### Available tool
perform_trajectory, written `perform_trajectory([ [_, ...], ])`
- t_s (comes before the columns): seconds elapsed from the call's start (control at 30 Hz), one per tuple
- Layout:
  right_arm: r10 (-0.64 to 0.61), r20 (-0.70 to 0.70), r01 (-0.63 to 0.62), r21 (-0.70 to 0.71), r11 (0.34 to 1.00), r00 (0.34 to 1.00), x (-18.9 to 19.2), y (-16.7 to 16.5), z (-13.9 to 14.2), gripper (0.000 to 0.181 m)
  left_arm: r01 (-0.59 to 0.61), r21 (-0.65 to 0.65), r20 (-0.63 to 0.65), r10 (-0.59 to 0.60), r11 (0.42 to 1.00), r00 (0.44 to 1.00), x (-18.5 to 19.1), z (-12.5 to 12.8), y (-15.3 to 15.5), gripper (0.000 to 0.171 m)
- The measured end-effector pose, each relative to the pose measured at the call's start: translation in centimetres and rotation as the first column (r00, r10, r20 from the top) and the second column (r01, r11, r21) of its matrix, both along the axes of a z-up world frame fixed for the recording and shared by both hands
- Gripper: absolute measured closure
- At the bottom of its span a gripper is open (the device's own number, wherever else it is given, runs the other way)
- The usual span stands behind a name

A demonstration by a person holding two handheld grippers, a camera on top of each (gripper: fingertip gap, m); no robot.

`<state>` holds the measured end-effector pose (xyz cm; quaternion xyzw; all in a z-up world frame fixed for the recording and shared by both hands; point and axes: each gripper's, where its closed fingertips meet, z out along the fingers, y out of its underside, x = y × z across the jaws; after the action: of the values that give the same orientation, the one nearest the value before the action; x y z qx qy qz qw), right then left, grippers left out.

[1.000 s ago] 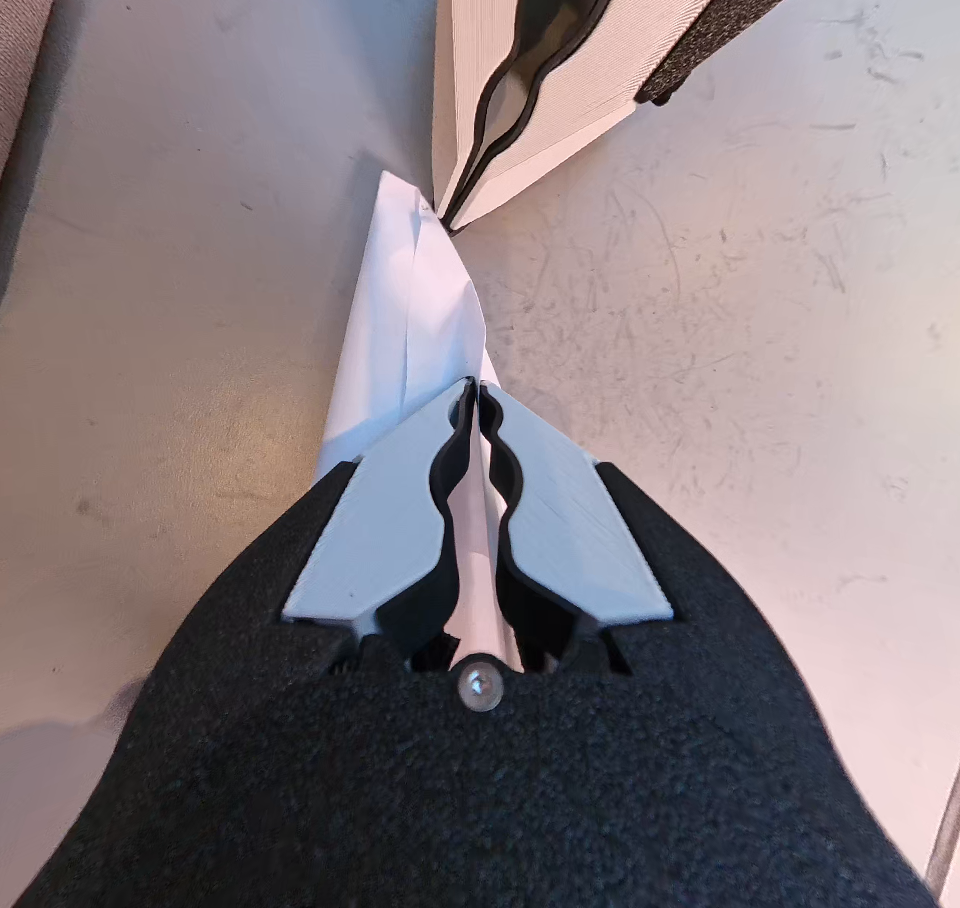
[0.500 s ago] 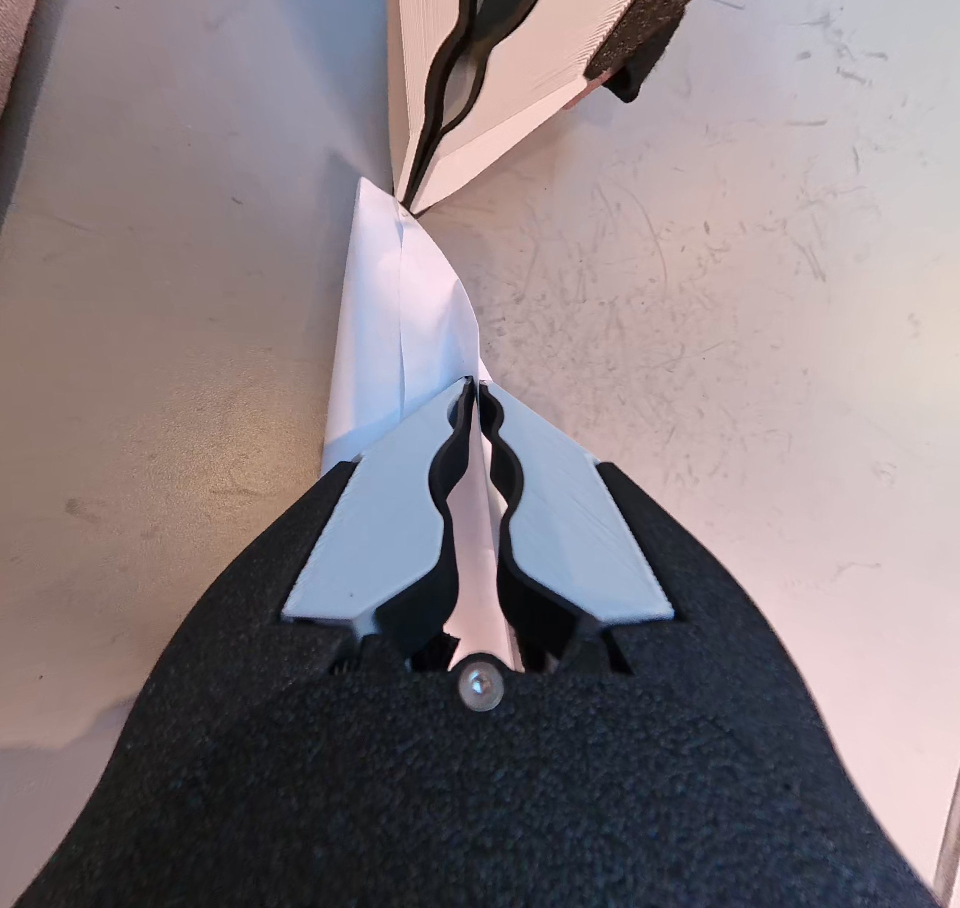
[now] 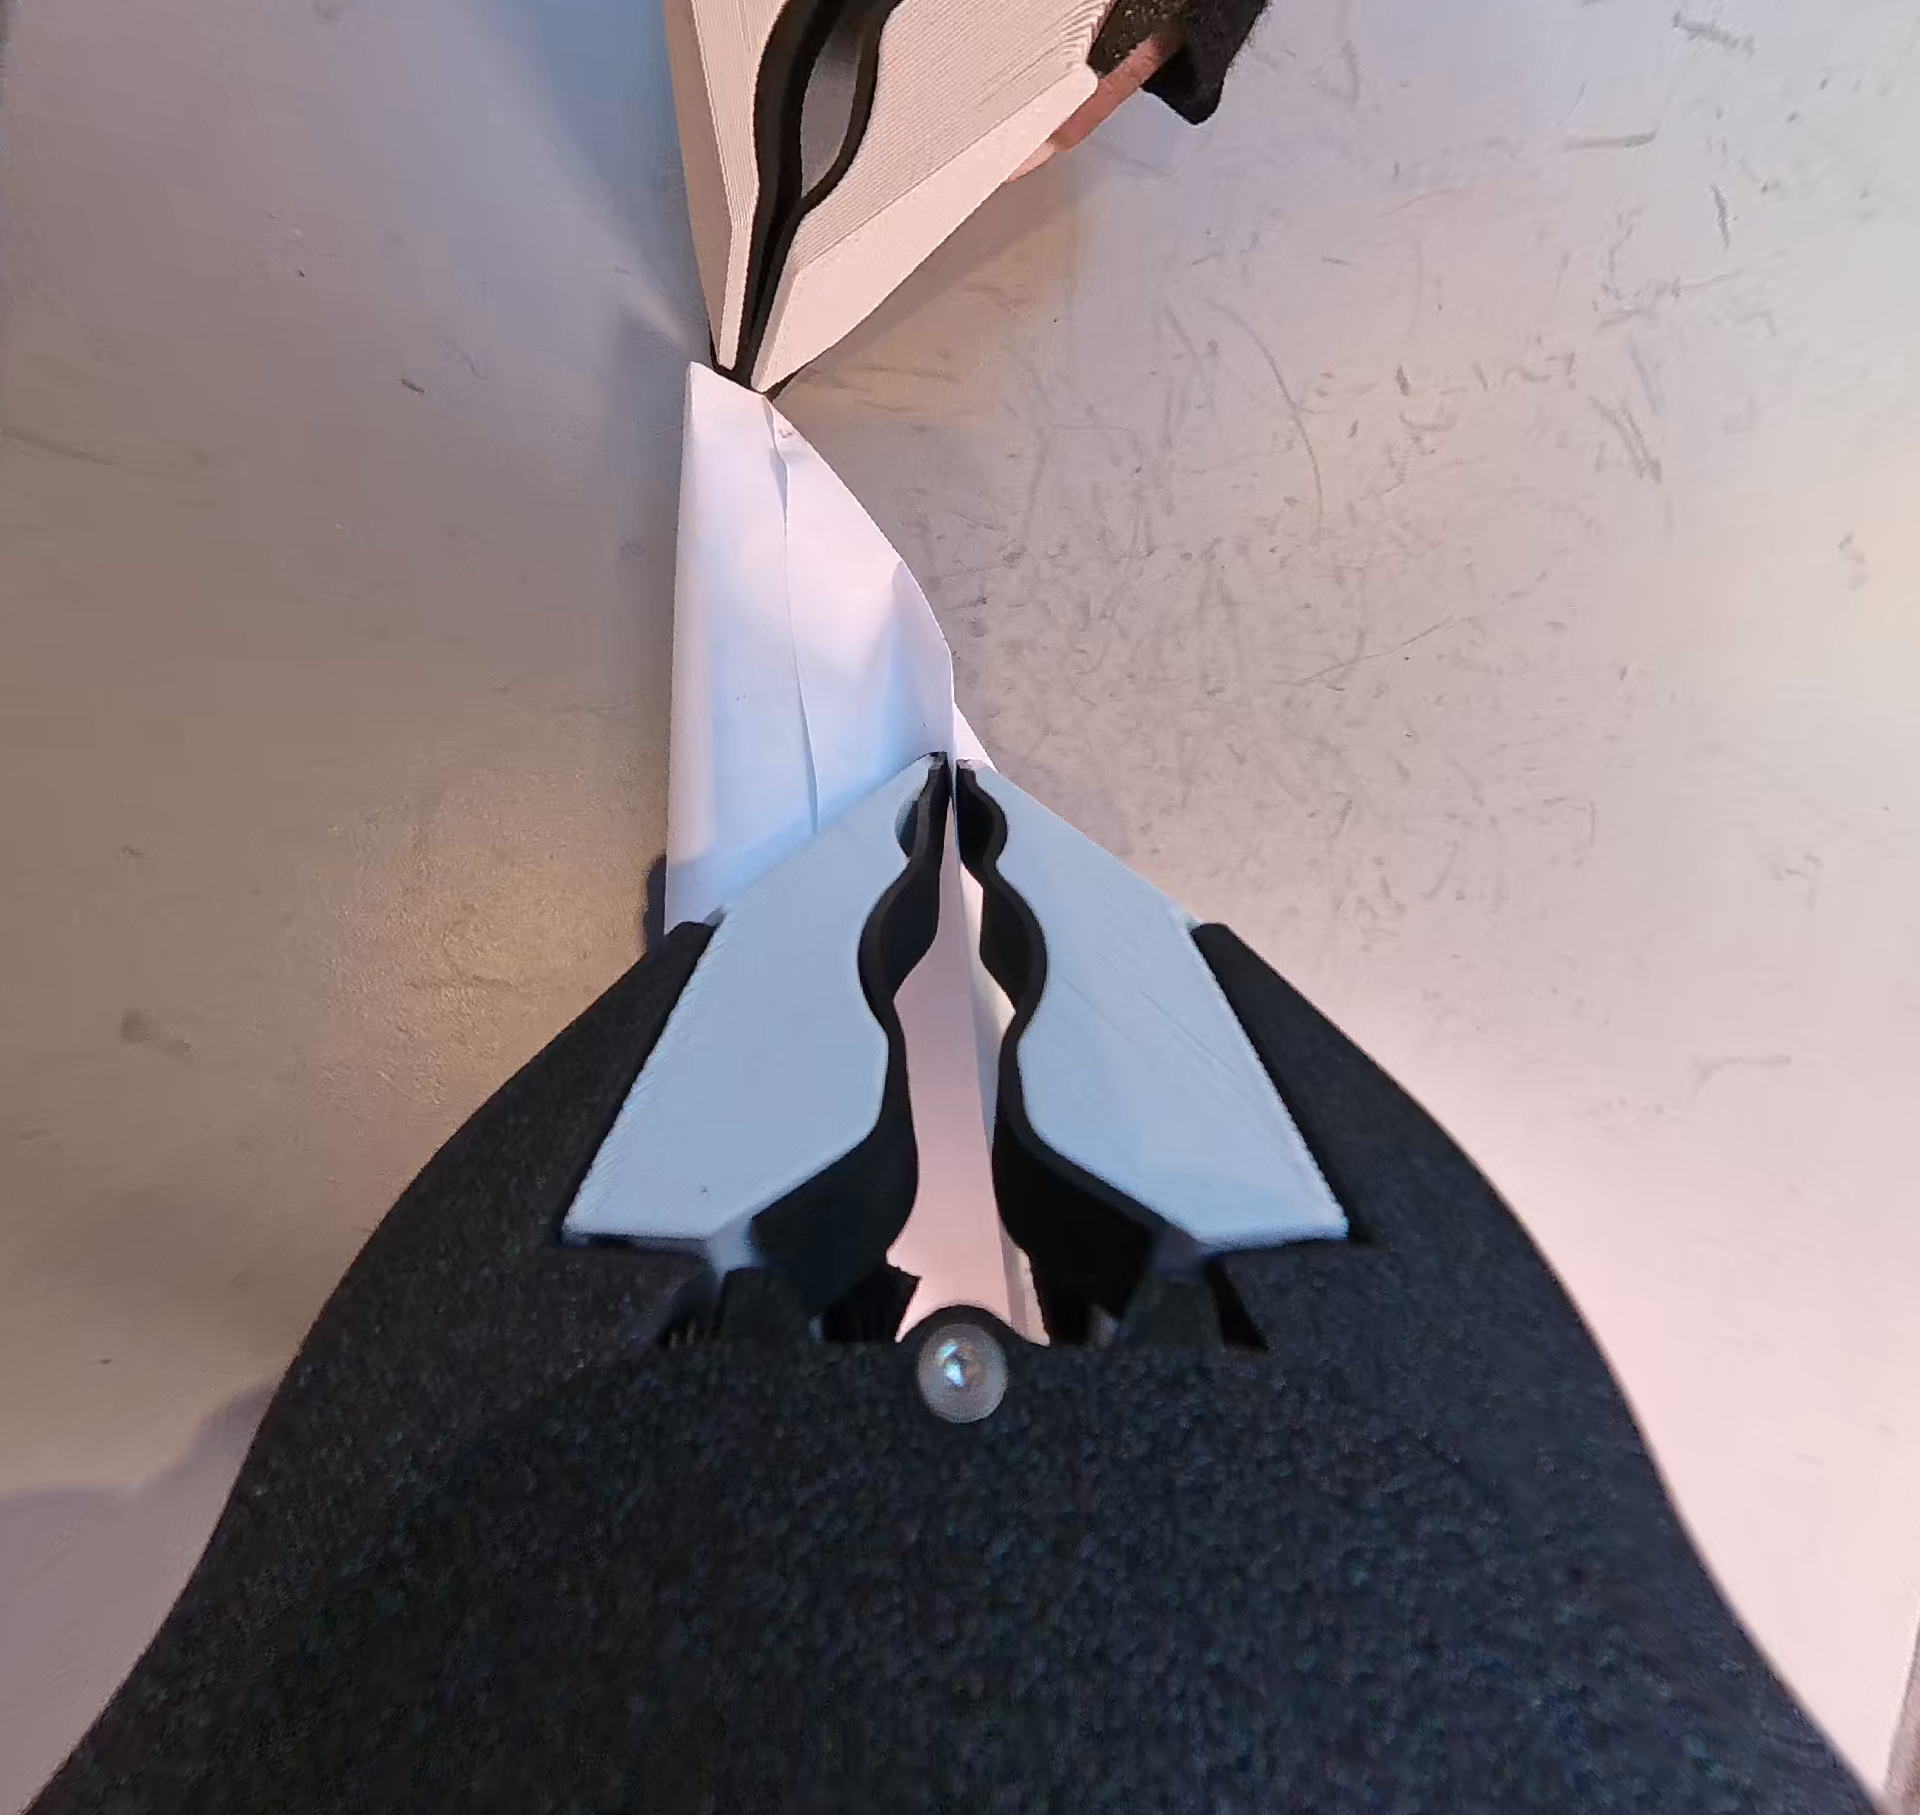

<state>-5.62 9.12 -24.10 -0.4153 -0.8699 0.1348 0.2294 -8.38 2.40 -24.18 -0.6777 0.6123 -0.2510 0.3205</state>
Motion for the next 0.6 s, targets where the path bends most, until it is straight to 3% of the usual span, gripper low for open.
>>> perform_trajectory([
  [0.6, -0.082, 0.028, 0.084, -0.053, 0.995, 0.996, 0.04, 0.55, -0.02, 0.181, -0.092, -0.071, 0.017, 0.093, 0.993, 0.995, -0.67, 0.00, -0.09, 0.170],
])
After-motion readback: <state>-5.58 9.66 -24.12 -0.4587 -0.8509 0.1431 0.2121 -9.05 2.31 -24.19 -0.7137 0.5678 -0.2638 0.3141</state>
